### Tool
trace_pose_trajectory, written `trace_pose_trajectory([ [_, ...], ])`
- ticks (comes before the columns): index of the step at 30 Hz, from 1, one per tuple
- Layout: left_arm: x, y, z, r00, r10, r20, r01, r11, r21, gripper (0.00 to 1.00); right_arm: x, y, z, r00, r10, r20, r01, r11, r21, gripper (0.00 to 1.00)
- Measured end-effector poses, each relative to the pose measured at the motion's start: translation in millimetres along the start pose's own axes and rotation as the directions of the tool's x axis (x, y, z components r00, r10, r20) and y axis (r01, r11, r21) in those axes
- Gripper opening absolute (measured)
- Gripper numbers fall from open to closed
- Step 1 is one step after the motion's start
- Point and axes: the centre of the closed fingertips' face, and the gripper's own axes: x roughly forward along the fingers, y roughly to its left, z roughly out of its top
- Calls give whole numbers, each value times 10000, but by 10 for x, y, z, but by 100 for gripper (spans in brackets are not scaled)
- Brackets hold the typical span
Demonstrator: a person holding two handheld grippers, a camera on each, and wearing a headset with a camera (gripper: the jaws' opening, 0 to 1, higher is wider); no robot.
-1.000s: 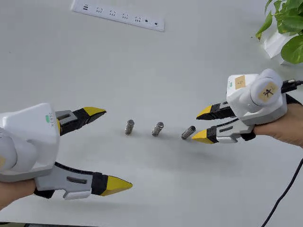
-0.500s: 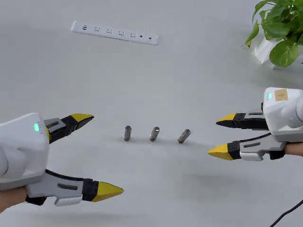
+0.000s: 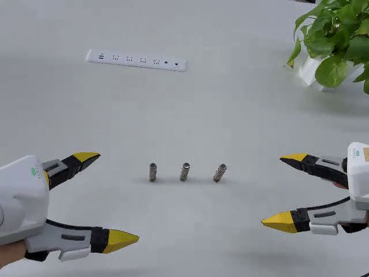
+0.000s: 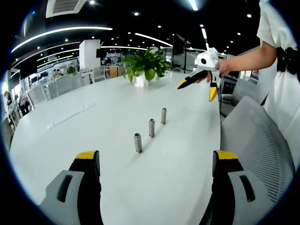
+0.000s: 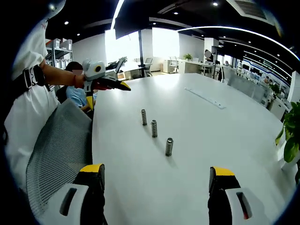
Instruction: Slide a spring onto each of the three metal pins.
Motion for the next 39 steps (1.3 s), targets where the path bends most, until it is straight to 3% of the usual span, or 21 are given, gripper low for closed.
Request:
trace_pose_trajectory([
  [3,-16,2,-27,9999,73,-80,-73,10000,15,99,-24,0,-3,9995,-160,273,158,9999,67,99],
  [10,-40,18,-61,9996,228,-179,-226,9997,90,99,-115,-13,-114,9989,-382,273,377,9991,194,99],
  [16,-14,-16,-48,9995,228,-195,-225,9997,132,99,-145,15,-112,9981,-490,384,480,9985,273,99],
  [39,-22,-44,-54,9994,197,-272,-194,9997,116,99,-123,-10,-117,9981,-438,435,429,9989,213,98],
])
